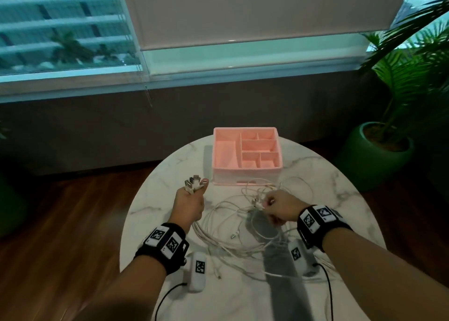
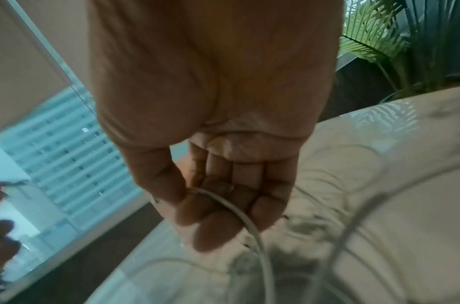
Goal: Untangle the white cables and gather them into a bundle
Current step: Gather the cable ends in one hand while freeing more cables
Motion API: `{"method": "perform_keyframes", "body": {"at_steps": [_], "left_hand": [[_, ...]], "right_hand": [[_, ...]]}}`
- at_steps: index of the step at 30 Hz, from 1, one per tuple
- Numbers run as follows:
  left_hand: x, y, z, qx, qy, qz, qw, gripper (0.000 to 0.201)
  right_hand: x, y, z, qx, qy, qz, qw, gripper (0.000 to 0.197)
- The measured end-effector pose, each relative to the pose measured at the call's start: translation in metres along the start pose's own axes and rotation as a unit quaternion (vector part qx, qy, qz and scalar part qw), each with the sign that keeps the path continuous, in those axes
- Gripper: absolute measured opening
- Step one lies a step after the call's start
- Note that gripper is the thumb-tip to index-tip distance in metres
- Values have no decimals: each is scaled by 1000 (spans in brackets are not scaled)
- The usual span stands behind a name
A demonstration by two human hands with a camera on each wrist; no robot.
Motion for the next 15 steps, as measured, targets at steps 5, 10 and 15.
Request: {"method": "perform_keyframes", "body": {"at_steps": [5,10,15], "left_hand": [[-10,-22,-7,53,-26,-49,997,23],[-28,-44,-22,118,-57,-107,986,26],[-36,-39,-34,93,-65,-110,987,45]], "right_hand": [[99,36,-37,-165,188,128,960,13],[149,-10,-36,-166,236,129,949,8],[155,-51,-28,-192,244,97,946,15]]}}
Point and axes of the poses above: each hand's wrist, its own z-axis towards the middle knuckle, its own y-axis out of the back of the hand, x = y × z, the point moved 10 cm from there along z, towards the middle knuckle, and after that the axes turned 15 degrees about x, right-handed, at the moved point
